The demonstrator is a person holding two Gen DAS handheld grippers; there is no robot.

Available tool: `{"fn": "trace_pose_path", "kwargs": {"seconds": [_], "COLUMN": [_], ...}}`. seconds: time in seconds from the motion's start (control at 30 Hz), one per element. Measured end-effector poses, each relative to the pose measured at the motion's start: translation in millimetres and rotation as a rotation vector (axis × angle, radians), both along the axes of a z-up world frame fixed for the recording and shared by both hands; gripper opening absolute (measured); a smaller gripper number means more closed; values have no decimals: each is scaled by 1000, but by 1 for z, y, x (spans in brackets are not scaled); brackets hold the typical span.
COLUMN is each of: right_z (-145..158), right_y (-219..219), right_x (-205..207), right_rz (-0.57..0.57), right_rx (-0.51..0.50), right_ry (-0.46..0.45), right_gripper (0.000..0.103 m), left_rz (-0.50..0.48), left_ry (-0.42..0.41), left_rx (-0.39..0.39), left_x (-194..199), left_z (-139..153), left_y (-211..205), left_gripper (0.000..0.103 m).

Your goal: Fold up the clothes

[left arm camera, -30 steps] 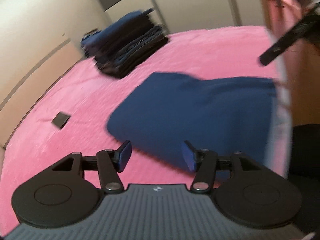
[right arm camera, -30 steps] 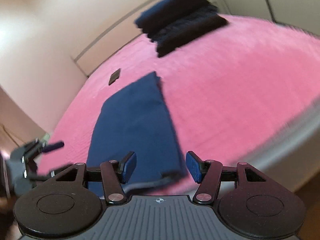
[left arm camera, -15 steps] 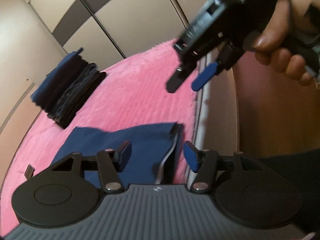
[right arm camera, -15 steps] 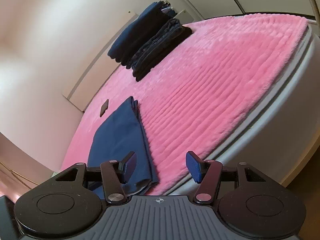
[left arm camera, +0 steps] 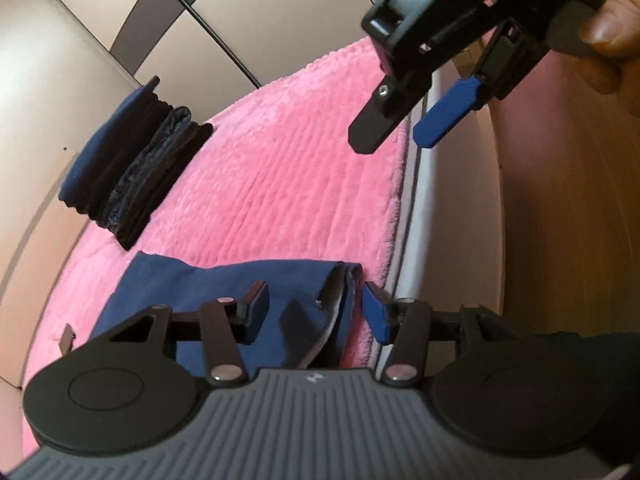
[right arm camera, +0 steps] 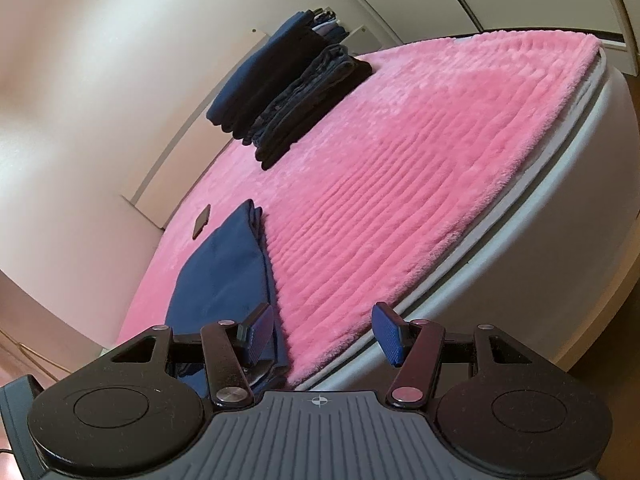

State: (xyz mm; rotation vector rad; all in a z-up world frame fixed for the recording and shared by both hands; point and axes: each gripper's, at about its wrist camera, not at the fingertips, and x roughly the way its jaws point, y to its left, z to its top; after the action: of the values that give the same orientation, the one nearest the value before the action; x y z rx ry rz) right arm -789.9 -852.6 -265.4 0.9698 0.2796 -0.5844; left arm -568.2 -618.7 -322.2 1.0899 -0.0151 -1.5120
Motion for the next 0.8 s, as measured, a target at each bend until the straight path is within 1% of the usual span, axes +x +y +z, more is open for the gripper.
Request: {"fn": "trace_pose_path", "kwargs": {"seconds": [0.1,0.23,0.3,0.33,0.37,0.5,0.63,0.7,0.73,0.8], "right_z": [3,1,1,1,1,1,1,0,-1,-1], "right_y": [2,1,0,0,0,0,0,0,0,0], "right_x": [-1,-1,1,3,3,5,4,5,6,7], "right_rz": [5,2,3,6,9,13,11,13,13,15], "right_rx": [-19,-15,-11,-14,-16,-19,-23,-23,-21,-21], "right_ry": [7,8,7,8,8,12,14,19,21,19], "right_gripper": [58,58,58,58,58,58,58,58,58,58], "left_rz": [13,49,46,40,36,45,41,59,68,73], "left_ry": [9,34,34,25,9,-37,-124,-140,-135,-118], "left_rx": [-5,-1,9,13,14,10,1,2,11,15], "left_x": [2,7,4,0,-4,-15,-14,-8,-5,-2], "left_z": [4,8,6,4,1,-5,-11,-14,-15,-15], "left_y": [1,0,-3,-5,-6,-11,-8,-5,-4,-3], "left_gripper": [42,41,41,40,36,35,35,29,20,14]}}
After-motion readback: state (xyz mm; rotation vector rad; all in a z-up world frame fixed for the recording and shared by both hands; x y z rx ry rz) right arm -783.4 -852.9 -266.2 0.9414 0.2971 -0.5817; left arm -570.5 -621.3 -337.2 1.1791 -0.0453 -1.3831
